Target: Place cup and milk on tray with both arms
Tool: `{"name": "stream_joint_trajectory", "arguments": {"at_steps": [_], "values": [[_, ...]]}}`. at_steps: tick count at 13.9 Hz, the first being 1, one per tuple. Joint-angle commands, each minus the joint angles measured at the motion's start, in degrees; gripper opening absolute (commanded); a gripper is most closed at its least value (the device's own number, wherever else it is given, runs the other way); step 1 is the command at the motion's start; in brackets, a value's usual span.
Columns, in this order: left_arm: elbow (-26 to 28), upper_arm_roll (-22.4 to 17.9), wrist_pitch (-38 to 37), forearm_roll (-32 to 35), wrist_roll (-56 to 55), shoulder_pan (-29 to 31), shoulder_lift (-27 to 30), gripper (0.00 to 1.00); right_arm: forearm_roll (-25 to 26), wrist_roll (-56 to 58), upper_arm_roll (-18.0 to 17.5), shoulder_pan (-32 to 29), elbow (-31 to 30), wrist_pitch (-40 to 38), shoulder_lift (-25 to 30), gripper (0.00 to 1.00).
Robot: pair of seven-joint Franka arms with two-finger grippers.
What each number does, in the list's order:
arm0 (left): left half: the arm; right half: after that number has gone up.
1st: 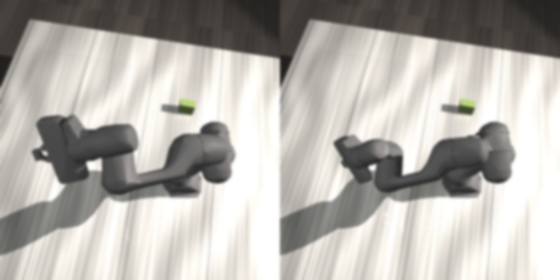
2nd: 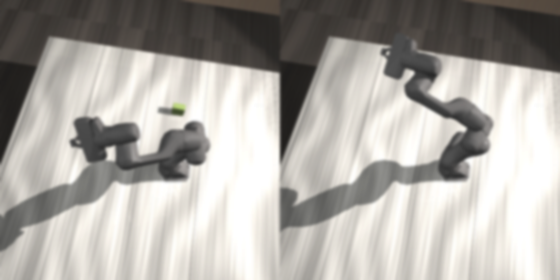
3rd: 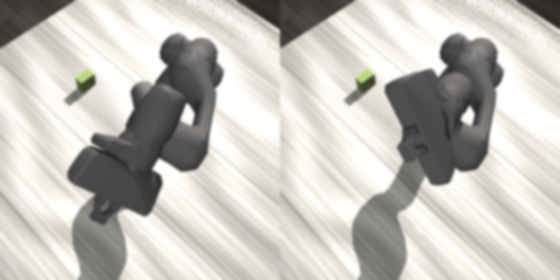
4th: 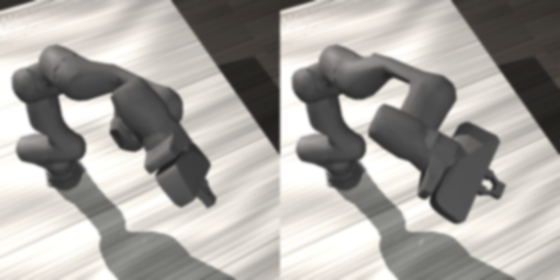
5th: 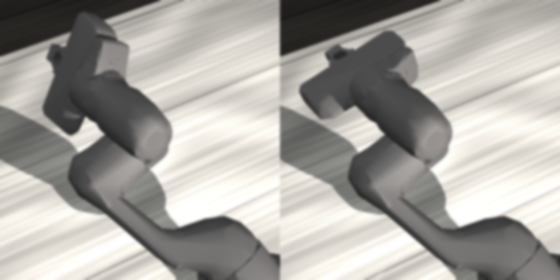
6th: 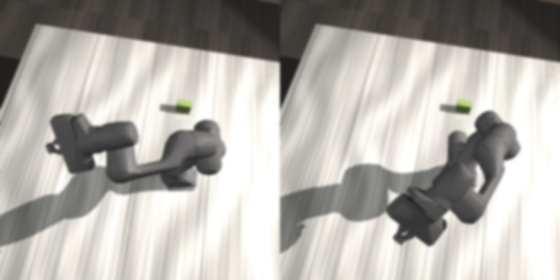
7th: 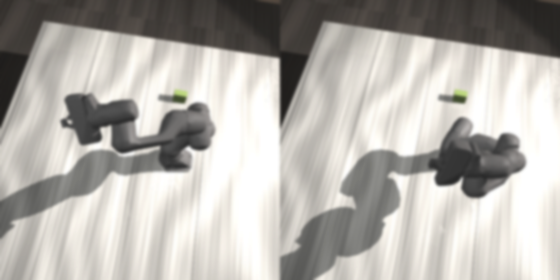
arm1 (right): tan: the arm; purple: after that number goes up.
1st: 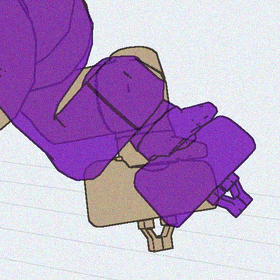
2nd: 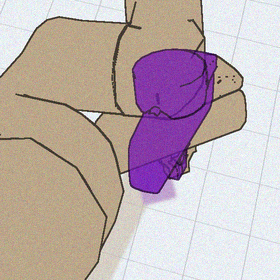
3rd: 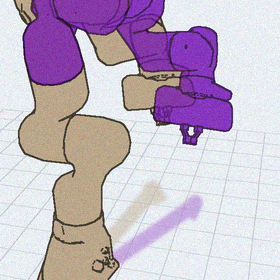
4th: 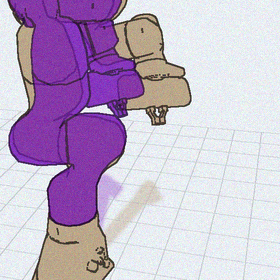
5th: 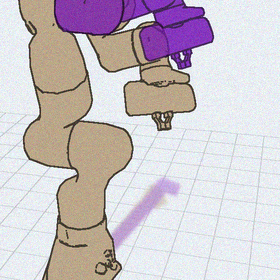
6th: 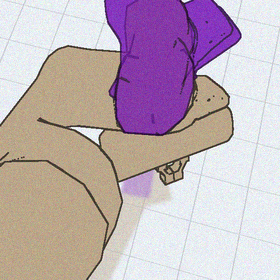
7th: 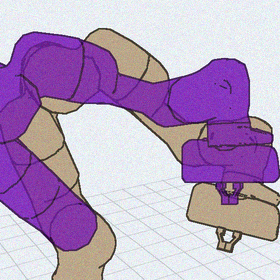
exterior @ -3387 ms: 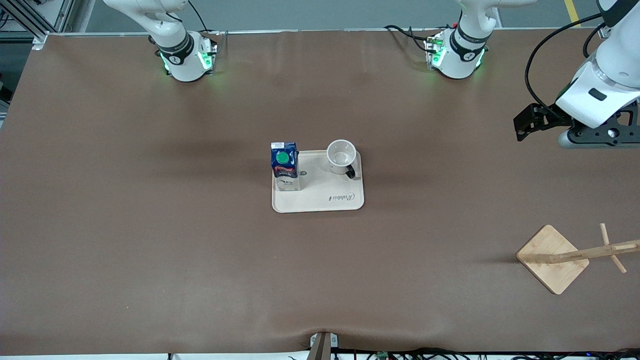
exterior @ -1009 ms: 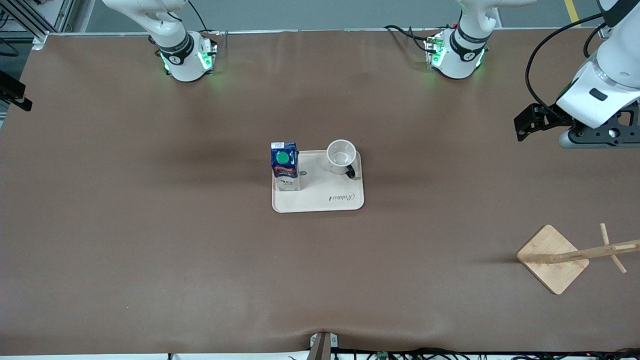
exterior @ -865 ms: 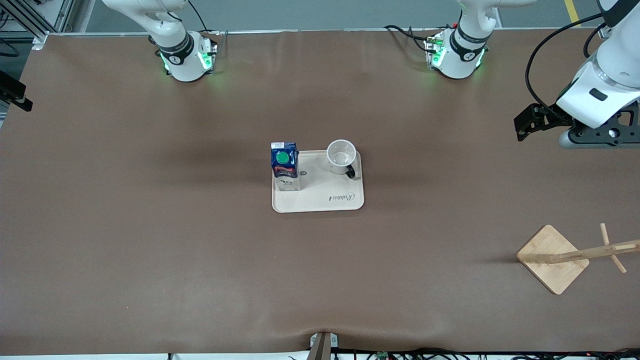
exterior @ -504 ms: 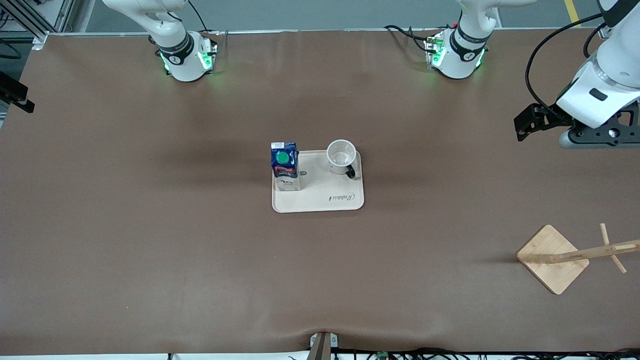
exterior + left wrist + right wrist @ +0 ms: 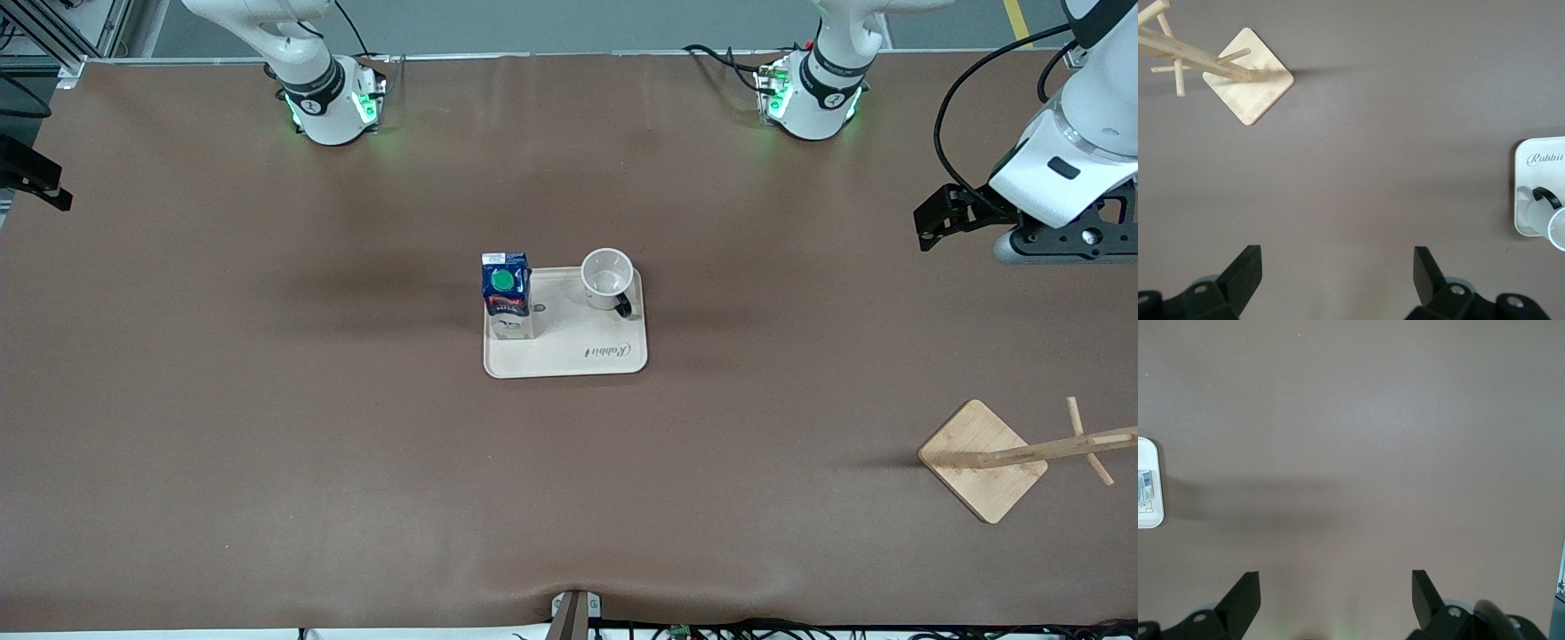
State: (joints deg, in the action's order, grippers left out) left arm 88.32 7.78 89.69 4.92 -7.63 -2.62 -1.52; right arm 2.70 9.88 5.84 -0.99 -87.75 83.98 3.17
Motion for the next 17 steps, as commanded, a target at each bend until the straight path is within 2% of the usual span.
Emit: {"name": "stream_joint_trajectory", "arguments": {"at_steps": [1,17], "values": [[-0.52,-0.05,-0.22,-0.79,-0.28,-0.01,-0.06,1.0,0.02,0.67,0.04,0.28,-1.55,0.57,1.4,1.0],[-0.52,-0.05,-0.04,-0.79,-0.37,-0.1,-0.15,1.0,-1.03,0.58,-0.04,-0.33,-1.02,0.83,0.87,1.0]]}}
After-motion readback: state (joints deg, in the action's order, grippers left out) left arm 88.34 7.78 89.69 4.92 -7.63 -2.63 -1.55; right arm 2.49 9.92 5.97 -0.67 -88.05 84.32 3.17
